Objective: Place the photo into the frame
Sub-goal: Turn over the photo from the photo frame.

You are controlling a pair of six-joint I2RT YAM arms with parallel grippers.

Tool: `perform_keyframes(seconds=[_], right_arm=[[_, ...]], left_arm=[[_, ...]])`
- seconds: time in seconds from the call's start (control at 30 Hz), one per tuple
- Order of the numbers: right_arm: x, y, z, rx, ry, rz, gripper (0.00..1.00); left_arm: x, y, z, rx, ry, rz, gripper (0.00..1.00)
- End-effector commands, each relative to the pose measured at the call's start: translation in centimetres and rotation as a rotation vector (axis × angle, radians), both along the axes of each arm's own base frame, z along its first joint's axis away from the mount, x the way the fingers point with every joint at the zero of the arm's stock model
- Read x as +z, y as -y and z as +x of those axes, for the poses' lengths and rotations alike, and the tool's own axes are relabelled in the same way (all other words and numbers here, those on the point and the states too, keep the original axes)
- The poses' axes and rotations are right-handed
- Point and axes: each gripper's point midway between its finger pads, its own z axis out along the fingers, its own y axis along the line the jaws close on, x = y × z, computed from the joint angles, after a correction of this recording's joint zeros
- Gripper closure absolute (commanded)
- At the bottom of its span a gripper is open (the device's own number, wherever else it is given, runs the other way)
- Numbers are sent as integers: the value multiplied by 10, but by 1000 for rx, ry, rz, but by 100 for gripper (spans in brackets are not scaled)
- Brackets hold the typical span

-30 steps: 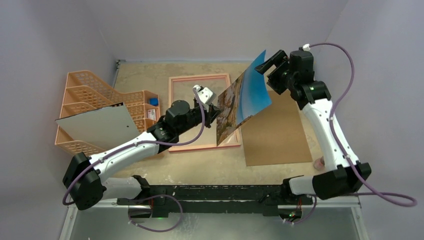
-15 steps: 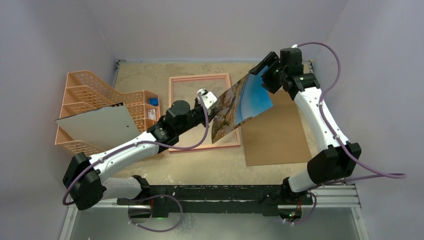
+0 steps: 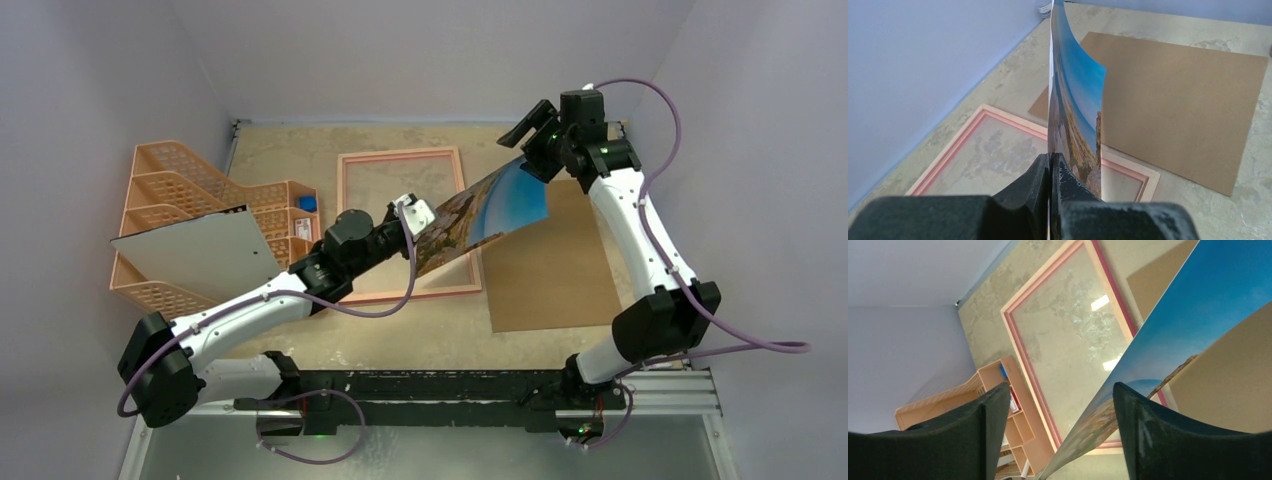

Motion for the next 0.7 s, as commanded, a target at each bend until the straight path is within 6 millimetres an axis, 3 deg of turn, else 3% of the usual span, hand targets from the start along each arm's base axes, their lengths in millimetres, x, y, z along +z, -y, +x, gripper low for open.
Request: perform_keyframes(seconds=[0.0,0.33,0.37,0.43,0.57,0.67], right_arm=[[6,-1,-3,9,-6,4,28],[12,3,-6,-11,11,11,89],[13,3,-6,-15,14,12,94],[18,5,-4,-24,27,8,100],[38,8,2,-15,81,-11,100],[55,10,12,-5,127,-27,100]], left_arm=[[21,-1,-1,6,72,-42,100],[22,-3,-3,14,51,-47,98],[23,-4,-2,27,42,-53,91],[28,-4,-2,36,12,-67,68],[36,-6,-2,70,-82,-90,38],[38,-3,-14,37,-158,-124,28]])
